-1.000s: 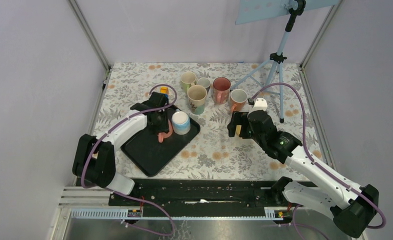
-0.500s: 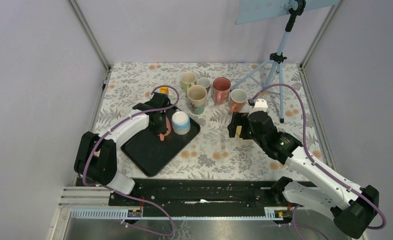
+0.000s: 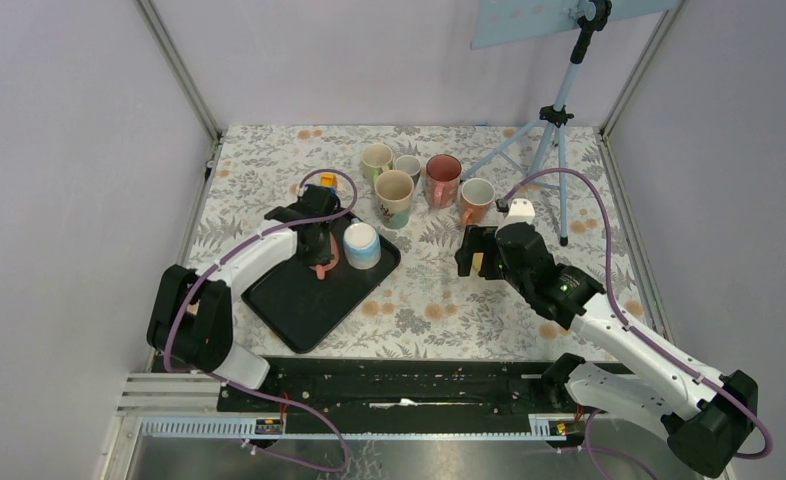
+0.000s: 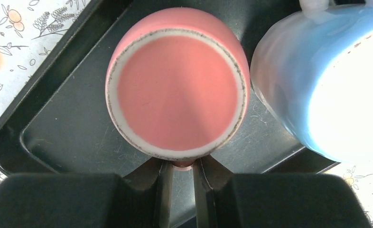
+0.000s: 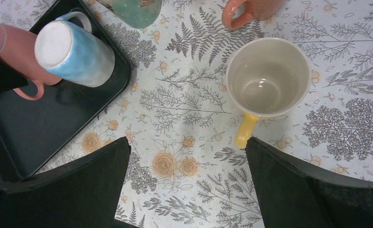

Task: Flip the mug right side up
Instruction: Turn over the cup on the tray.

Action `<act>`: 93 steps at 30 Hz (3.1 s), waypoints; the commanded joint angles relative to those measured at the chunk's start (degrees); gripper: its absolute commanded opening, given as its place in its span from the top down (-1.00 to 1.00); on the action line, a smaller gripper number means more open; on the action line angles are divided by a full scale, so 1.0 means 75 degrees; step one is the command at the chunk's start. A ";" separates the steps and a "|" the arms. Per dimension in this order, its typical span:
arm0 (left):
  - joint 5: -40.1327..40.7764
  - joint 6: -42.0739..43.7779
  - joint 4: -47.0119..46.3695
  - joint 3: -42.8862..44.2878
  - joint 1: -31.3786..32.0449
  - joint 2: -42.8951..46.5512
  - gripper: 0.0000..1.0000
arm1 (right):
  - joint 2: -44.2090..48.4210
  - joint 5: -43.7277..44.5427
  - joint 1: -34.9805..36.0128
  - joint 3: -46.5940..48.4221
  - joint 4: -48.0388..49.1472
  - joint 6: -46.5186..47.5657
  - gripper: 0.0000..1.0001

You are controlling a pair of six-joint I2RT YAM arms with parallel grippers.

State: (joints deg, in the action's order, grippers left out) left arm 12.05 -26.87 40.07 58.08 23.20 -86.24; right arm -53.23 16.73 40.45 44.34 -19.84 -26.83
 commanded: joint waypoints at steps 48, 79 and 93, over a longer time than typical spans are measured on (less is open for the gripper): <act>-0.3322 -0.1886 -0.0842 0.2159 -0.0035 0.2219 1.00 | -0.4371 -0.7034 -0.0022 -0.0303 0.9974 -0.5436 -0.99; -0.4851 -0.3126 -0.2215 0.1966 -0.0036 0.2111 1.00 | -0.6920 -0.6185 -0.0024 0.0462 1.4452 -0.8679 -0.37; -0.5146 -0.3374 -0.2467 0.1667 -0.0035 0.2278 1.00 | -0.7213 -0.5905 -0.0040 0.0697 1.5149 -0.9173 0.06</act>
State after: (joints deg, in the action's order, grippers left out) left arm -22.83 -51.09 29.78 70.63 22.87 -72.14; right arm -106.94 -29.34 40.40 46.68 86.19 -94.54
